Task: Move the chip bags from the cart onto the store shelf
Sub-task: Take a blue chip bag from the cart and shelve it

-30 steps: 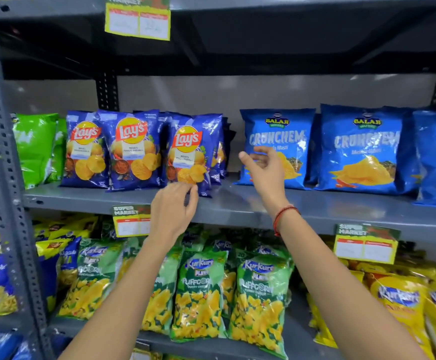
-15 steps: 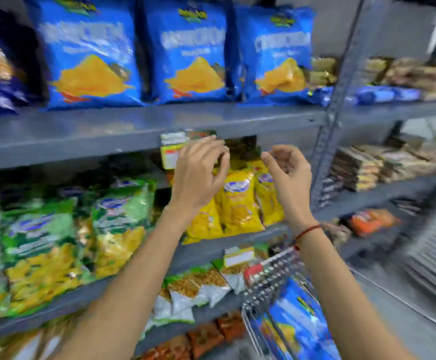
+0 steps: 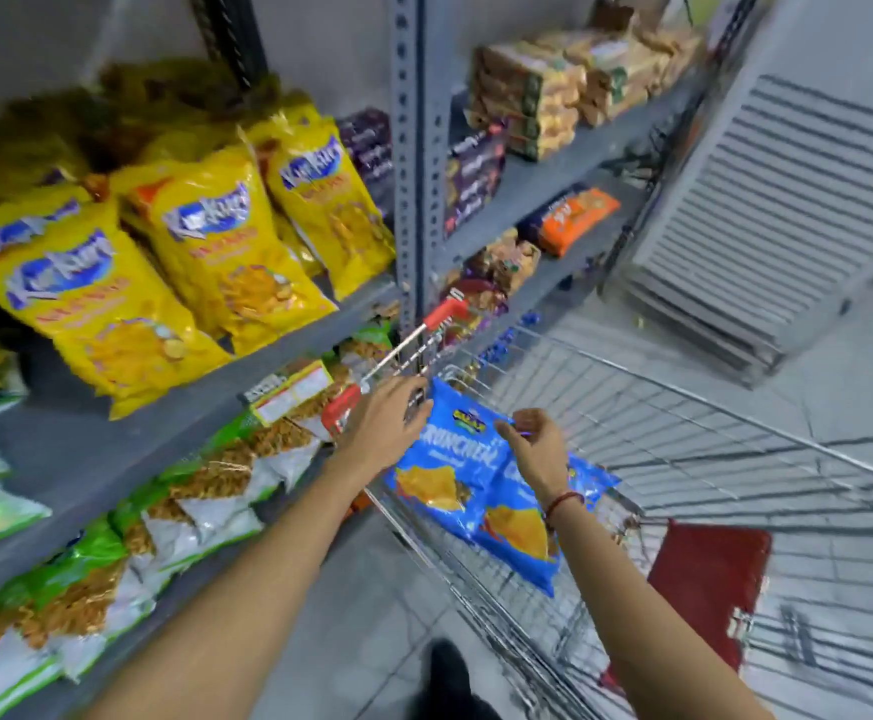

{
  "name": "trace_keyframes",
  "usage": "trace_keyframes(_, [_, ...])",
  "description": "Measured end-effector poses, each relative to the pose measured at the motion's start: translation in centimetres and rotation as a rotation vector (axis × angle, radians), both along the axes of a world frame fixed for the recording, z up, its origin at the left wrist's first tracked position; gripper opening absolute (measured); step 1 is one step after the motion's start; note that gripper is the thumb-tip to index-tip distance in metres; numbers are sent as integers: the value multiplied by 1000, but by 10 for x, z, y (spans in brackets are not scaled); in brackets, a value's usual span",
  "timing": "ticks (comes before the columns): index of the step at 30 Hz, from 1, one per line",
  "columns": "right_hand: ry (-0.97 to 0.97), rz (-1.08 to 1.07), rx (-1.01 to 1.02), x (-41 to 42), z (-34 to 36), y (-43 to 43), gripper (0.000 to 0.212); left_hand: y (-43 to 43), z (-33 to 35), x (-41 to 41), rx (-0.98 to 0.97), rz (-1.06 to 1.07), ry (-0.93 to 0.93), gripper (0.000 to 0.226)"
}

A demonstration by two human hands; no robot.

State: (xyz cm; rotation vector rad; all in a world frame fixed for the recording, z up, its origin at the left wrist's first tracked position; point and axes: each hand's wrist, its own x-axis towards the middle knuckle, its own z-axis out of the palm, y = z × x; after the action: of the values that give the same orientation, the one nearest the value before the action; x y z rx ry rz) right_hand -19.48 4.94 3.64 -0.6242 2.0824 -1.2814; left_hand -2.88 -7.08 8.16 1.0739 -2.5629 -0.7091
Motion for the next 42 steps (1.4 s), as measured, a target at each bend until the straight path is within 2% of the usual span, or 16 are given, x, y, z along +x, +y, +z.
trace_keyframes(4, [-152, -14, 168, -5, -76, 8, 32, -11, -65, -14, 308, 24, -191, 40])
trace_keyframes(7, [-291, -23, 190, 1, -109, 8, 29, -22, -98, -27, 429, 24, -337, 39])
trace_keyframes(9, [-411, -73, 194, 3, -126, 0, 36, -34, -117, -37, 501, 48, -409, 41])
trace_keyframes(12, [-497, -171, 154, 2, -160, -16, 51, -51, -148, -57, 613, 177, -385, 36])
trace_keyframes(15, [-526, -249, 193, 2, -187, -31, 69, -58, -178, -78, 783, 431, -237, 24])
trace_keyframes(16, [-531, -286, 195, 4, -190, -36, 79, -59, -185, -83, 847, 483, -212, 33])
trace_keyframes(17, [-541, -309, 183, 5, -191, -40, 87, -62, -197, -84, 906, 522, -211, 55])
trace_keyframes(18, [-561, -322, 183, 6, -196, -44, 90, -67, -209, -86, 939, 554, -236, 77])
trace_keyframes(20, [-587, -331, 154, 6, -206, -49, 86, -75, -234, -86, 1019, 611, -253, 102])
trace_keyframes(24, [-588, -366, 153, -3, -216, -55, 82, -81, -255, -88, 1248, 616, -211, 89])
trace_keyframes(28, [-608, -379, 112, -7, -211, -58, 96, -104, -309, -72, 1310, 583, -233, 119])
trace_keyframes(32, [-596, -392, 58, -17, -190, -49, 68, -90, -268, -68, 1330, 461, -270, 107])
trace_keyframes(34, [-589, -366, -4, -25, -174, -43, 54, -71, -220, -69, 1277, 359, -251, 107])
trace_keyframes(37, [-595, -337, -13, -36, -142, -37, 69, -55, -178, -70, 1180, 309, -91, 96])
trace_keyframes(39, [-567, -331, -39, -43, -119, -34, 63, -45, -150, -71, 1124, 295, 14, 84])
trace_keyframes(42, [-557, -301, -108, -51, -79, -30, 54, -35, -106, -72, 1101, 231, 177, 86])
